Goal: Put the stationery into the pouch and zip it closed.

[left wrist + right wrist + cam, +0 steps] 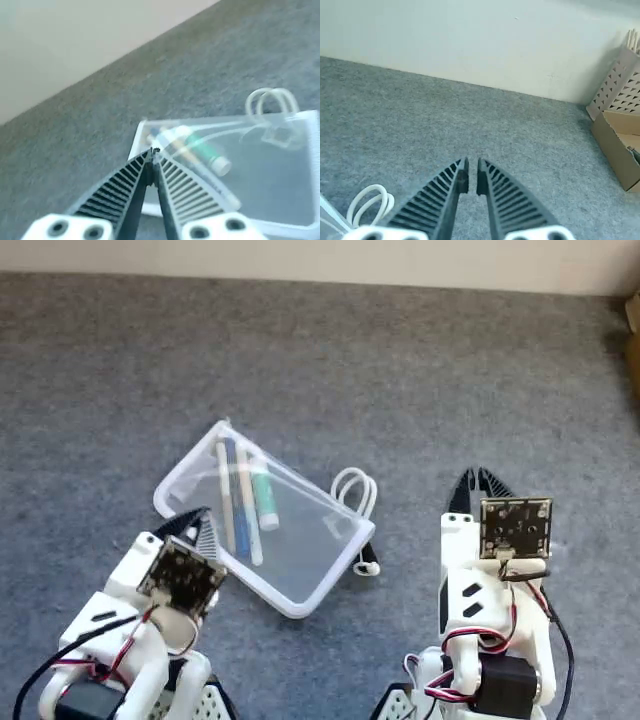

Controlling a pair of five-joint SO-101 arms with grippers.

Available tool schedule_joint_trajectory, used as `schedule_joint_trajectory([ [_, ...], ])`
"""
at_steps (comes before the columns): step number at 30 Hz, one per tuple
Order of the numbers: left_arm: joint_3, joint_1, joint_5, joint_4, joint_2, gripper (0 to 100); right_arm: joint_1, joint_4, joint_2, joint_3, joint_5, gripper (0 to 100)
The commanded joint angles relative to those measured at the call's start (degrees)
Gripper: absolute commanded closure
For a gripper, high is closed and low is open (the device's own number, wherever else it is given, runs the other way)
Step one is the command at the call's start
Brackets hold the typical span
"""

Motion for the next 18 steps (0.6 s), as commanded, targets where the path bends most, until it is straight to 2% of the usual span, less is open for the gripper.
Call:
schedule_joint_trajectory([
  [1, 2.3, -5.6, 0.8, -1.8, -0.8, 99, -0.7, 0.3, 0.7, -3.9, 1.3, 97.1],
  [7, 5.1, -8.0, 0.8, -1.8, -0.8, 99, -0.7, 1.5, 0.7, -3.5, 1.1, 97.1],
  [15, 11.0, -8.0, 0.7, -1.8, -0.8, 99, -0.7, 13.4, 0.7, -3.5, 1.1, 97.1],
  [18, 13.9, -8.0, 0.6, -4.1, -0.8, 99, -0.7, 17.7, 0.7, -3.4, 1.1, 97.1],
])
